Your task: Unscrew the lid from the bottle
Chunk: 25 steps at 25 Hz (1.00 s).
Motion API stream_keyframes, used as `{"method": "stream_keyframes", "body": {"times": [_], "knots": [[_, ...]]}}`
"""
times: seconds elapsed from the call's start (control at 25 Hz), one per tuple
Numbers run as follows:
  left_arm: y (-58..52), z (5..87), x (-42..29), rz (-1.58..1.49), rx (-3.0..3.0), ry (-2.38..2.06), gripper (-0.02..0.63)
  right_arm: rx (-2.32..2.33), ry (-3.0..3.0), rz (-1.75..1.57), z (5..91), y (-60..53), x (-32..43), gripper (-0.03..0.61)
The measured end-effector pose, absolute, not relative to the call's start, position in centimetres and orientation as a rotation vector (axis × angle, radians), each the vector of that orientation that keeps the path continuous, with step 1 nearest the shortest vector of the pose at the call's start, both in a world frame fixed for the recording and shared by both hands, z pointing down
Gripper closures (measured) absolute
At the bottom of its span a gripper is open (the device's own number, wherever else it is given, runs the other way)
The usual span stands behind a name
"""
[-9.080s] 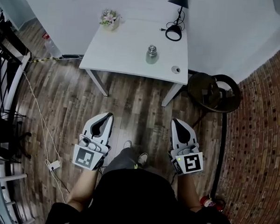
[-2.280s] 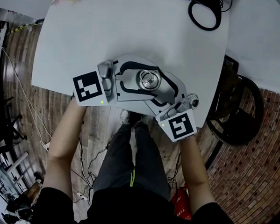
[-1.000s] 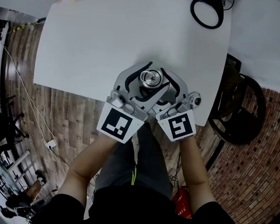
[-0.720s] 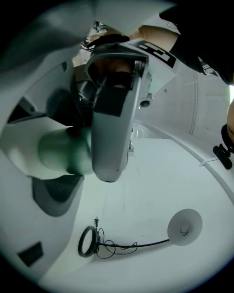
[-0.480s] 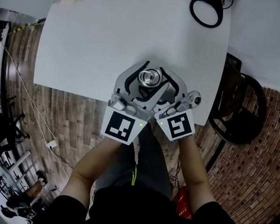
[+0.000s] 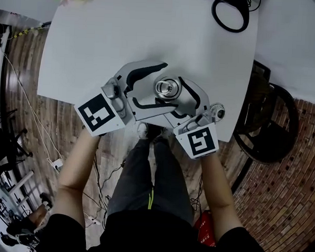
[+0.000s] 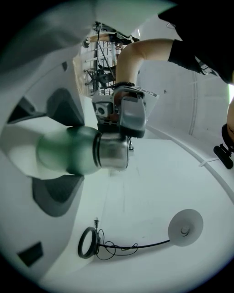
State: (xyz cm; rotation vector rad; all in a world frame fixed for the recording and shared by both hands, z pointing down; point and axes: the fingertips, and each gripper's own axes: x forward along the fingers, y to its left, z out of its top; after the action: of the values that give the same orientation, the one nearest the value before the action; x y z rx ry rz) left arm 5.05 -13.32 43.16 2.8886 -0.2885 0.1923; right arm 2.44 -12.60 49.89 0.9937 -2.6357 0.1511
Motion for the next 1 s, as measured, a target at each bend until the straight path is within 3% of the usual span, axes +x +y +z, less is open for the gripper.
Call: {"method": "stream_keyframes", "body": {"times": [0.4, 0.48, 0.52, 1.0], "knots": [[-12.1, 43.5, 6.6, 0.237, 2.982, 0.214, 0.261, 0.983, -2.623, 0.155, 50.0, -12.6, 2.3, 0.259], [-11.8, 43.8, 6.8, 0.255, 3.003, 0.272, 0.28, 0.985, -2.626, 0.157, 49.9, -12.6, 2.3, 0.259], [-11.7, 43.8, 6.8, 0.258, 3.011, 0.287, 0.327, 0.985, -2.628, 0.156, 49.9, -12.6, 2.3, 0.259], [-12.1, 43.8, 6.6, 0.241, 3.125, 0.029, 0.336, 0.984, -2.633, 0.155, 49.9, -12.5, 2.3, 0.259]]}}
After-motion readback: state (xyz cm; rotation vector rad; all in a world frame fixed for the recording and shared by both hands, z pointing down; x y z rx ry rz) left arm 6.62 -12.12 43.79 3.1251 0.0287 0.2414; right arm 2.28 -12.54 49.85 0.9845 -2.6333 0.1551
